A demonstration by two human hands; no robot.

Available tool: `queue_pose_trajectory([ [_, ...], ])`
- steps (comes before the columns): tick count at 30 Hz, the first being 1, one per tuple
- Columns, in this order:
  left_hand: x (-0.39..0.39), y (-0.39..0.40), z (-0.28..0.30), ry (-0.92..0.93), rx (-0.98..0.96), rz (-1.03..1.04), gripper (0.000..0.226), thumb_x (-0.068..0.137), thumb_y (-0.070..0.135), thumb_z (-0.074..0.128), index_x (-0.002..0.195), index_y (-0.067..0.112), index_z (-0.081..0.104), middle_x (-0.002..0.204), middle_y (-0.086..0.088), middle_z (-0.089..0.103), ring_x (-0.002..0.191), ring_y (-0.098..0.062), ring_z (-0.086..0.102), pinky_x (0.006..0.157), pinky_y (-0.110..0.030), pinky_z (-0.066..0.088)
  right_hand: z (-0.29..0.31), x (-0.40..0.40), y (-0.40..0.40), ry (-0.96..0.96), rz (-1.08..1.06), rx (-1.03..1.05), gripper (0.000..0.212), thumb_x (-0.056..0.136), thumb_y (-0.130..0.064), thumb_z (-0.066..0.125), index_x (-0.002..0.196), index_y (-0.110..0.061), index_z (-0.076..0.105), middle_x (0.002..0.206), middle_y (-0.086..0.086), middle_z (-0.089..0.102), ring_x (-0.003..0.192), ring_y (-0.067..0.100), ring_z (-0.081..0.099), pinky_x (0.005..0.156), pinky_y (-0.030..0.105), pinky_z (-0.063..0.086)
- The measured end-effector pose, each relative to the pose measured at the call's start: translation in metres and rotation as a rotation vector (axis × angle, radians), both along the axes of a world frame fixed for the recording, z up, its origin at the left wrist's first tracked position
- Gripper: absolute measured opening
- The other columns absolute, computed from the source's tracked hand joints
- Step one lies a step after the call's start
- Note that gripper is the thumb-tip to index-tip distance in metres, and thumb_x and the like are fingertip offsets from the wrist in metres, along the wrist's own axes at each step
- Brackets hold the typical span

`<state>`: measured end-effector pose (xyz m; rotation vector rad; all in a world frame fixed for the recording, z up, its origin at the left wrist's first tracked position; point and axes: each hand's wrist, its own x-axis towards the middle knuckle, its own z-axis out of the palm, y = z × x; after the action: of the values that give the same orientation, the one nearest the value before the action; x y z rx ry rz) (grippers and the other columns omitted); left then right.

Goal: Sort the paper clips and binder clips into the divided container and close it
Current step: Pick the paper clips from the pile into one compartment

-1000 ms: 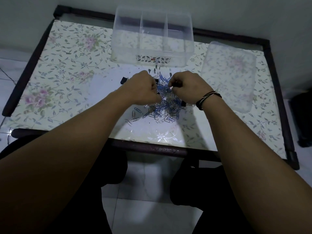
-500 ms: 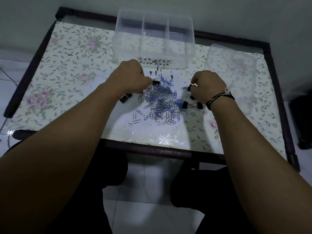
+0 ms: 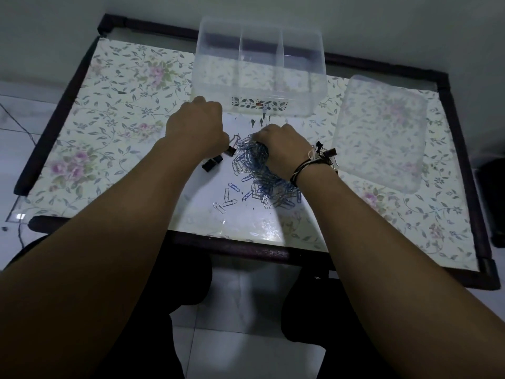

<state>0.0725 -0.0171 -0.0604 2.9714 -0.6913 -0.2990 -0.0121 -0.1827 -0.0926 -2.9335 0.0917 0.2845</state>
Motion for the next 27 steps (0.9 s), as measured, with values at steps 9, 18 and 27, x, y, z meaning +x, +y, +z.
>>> queue_pose_trajectory([
  [9,-0.002,-0.005,0.003,0.126,-0.019,-0.042,0.044,0.089,0.036,0.062,0.125,0.012,0.057,0.118,-0.010,0.062,0.109,-0.032,0.059,0.086,-0.044,0.052,-0.008,-0.001,-0.007,0.005,-0.050,-0.033,0.035,0.088,-0.008,0.058,0.123,-0.008,0.058,0.120,0.017,0.050,0.110,0.038,0.051,0.078,0.039,0.046],
  [18,-0.001,-0.005,0.003,0.180,-0.056,-0.007,0.036,0.087,0.037,0.063,0.114,0.013,0.061,0.108,-0.007,0.067,0.102,-0.032,0.064,0.085,-0.044,0.055,0.000,-0.005,-0.002,-0.031,-0.046,0.084,0.011,0.086,-0.015,0.059,0.094,-0.012,0.065,0.103,0.012,0.062,0.094,0.034,0.059,0.076,0.041,0.053],
  [27,-0.002,-0.010,-0.001,0.260,-0.169,0.008,0.033,0.088,0.033,0.065,0.115,0.014,0.064,0.112,-0.006,0.068,0.103,-0.029,0.063,0.083,-0.037,0.052,0.032,-0.009,-0.017,-0.063,-0.263,0.269,0.030,0.089,-0.001,0.053,0.110,-0.008,0.073,0.113,0.010,0.072,0.106,0.026,0.065,0.088,0.026,0.047],
])
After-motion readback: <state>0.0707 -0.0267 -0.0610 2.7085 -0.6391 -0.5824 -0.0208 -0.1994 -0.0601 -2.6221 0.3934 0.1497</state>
